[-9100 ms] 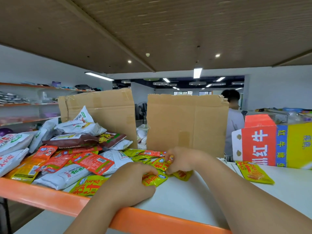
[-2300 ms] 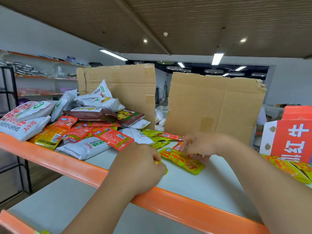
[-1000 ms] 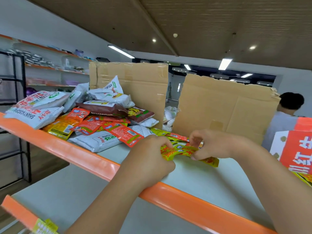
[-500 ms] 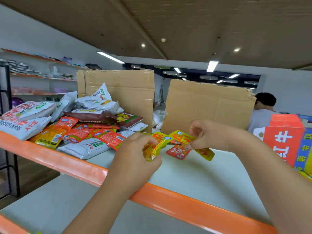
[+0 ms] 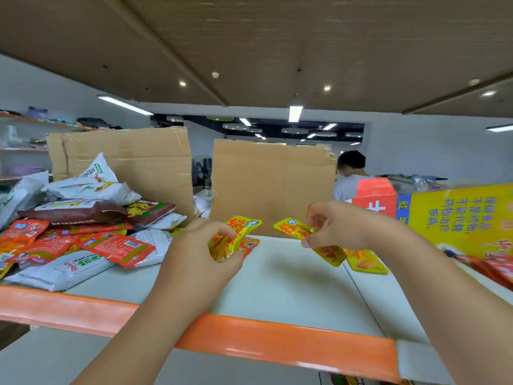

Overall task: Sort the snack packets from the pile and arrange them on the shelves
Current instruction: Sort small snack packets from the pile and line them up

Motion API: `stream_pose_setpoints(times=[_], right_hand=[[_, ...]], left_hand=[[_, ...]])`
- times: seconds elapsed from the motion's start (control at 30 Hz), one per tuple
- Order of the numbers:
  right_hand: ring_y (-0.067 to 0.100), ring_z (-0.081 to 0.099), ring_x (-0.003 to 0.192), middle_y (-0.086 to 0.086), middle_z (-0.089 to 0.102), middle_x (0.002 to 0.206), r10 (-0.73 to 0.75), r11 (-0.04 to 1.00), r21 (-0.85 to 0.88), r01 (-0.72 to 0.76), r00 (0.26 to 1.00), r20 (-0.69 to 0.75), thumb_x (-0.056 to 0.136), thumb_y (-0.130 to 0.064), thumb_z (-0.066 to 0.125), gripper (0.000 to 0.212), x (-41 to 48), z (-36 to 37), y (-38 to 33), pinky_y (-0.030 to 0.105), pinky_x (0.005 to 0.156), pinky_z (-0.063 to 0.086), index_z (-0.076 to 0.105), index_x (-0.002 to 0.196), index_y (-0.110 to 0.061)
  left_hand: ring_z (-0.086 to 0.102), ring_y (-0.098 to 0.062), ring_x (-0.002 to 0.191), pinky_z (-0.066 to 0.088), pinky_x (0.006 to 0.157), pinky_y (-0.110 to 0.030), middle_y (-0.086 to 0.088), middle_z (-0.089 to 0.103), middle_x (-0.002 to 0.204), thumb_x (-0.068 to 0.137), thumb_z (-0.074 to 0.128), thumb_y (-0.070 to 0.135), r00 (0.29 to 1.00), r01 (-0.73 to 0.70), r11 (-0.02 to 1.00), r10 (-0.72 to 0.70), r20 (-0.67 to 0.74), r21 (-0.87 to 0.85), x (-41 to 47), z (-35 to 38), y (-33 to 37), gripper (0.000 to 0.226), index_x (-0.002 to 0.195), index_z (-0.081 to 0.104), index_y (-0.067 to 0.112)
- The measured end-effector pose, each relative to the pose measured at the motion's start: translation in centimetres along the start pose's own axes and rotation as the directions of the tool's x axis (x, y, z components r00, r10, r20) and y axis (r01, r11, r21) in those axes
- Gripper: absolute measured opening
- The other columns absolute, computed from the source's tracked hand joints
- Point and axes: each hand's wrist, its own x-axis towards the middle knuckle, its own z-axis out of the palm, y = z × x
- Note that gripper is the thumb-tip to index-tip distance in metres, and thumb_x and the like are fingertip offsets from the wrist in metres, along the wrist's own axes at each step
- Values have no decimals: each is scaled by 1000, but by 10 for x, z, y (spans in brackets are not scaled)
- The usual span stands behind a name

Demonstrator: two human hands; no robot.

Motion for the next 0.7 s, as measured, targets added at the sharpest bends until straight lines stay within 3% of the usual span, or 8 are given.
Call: stream_pose_setpoints(times=[0.1,0.23,0.3,0.37,0.53,0.7], right_hand=[[6,54,78,-12,59,97,41,999,-20,-42,998,-38,79,-52,77,34,-22,-13,21,28,64,43,53,89,-31],[16,58,83,-9,60,95,126,992,-18,-128,988,-91,76,-55,79,38,-51,-30,58,36,73,49,53,87,-29],[19,60,87,-6,61,96,180,983,-23,-184,977,-113,75,-57,78,40,-65,-37,79,38,79,52,54,89,-29],[18,60,84,-5,62,96,228,973,-7,-231,965,-131,74,-59,78,41,-78,-41,102,36,75,51,55,90,-28],[18,62,79,-3,67,90,331,943,30,-330,930,-159,73,-62,76,44,-106,-51,155,33,67,48,56,91,-27],[21,65,80,-1,68,85,334,943,48,-330,931,-149,73,-63,74,44,-121,-54,196,34,65,48,56,90,-27]], left_hand=[[54,4,92,40,72,-13,14,59,94,71,85,27,997,-39,998,43,61,-54,6,25,30,25,85,67,38],[56,1,89,40,70,-14,15,57,95,72,83,31,993,-31,997,39,110,-76,12,59,74,22,86,67,37],[58,-4,89,45,72,-22,13,57,94,73,81,34,989,-10,997,22,144,-82,12,75,94,19,86,67,36],[59,-7,88,49,72,-28,13,57,94,73,80,36,984,1,996,14,176,-87,10,89,112,18,86,67,36],[57,0,83,40,62,-19,14,57,94,75,79,38,973,5,997,13,229,-78,1,125,150,17,86,67,36],[57,3,79,40,61,-22,19,58,95,74,80,36,961,49,998,-35,274,-44,-10,156,185,18,80,63,37]])
